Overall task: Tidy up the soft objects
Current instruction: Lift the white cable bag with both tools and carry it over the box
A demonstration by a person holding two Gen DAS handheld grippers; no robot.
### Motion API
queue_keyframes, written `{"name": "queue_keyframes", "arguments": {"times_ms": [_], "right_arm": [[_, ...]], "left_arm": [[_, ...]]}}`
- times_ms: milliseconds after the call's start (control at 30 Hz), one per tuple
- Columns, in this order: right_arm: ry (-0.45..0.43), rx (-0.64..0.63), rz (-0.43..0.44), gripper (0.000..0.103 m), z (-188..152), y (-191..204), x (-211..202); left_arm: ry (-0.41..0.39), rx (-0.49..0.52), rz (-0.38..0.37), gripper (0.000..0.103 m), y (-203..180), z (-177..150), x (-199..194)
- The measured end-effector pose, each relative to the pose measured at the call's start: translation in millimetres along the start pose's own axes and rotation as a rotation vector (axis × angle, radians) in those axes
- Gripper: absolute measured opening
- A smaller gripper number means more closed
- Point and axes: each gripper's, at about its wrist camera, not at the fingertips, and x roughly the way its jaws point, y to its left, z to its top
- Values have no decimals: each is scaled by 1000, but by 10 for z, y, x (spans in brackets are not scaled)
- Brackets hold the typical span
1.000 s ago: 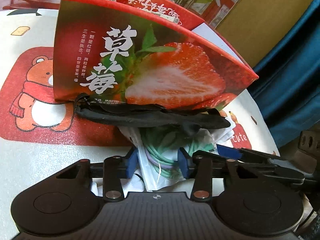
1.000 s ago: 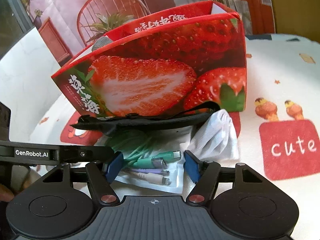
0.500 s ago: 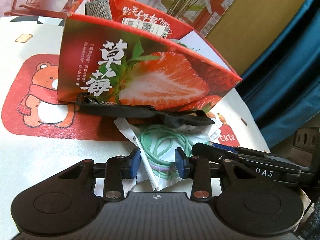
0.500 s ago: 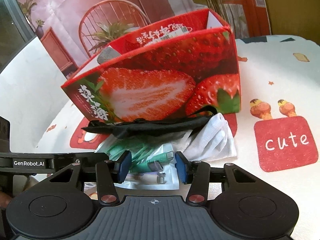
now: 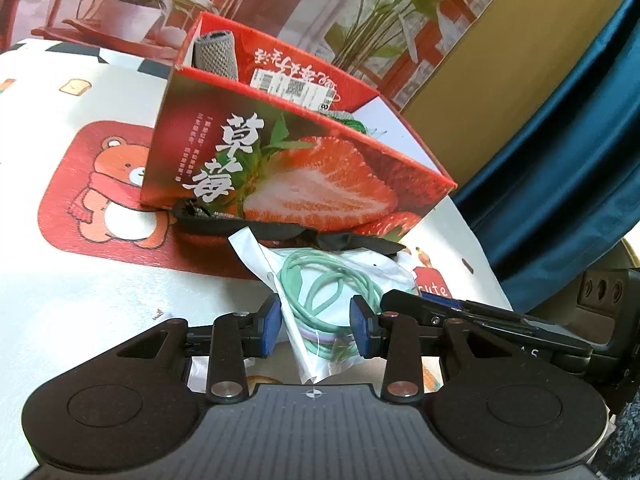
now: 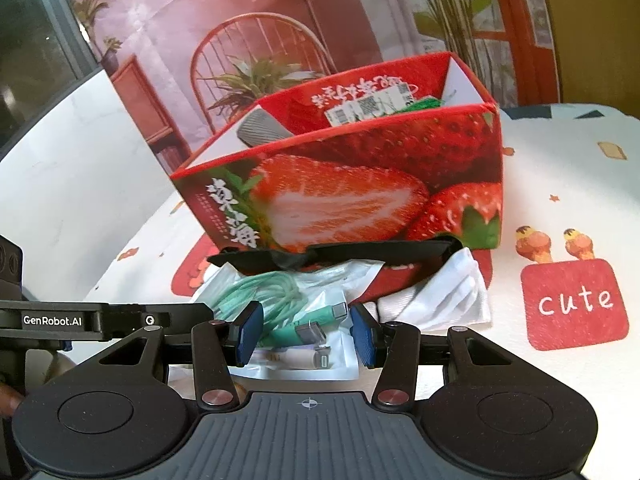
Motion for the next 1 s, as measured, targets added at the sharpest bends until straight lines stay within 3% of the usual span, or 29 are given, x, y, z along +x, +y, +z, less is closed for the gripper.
{"name": "queue_keyframes", "arguments": {"times_ms": [600,1000], "right_arm": [[-63,-75,15,45,44,235,-223],[-108,-115,16,45,293,291,-264]], "left_arm": [[-93,58,8,39,-138,50,-317],[-128,98,10,39,-220,236,-328]]}}
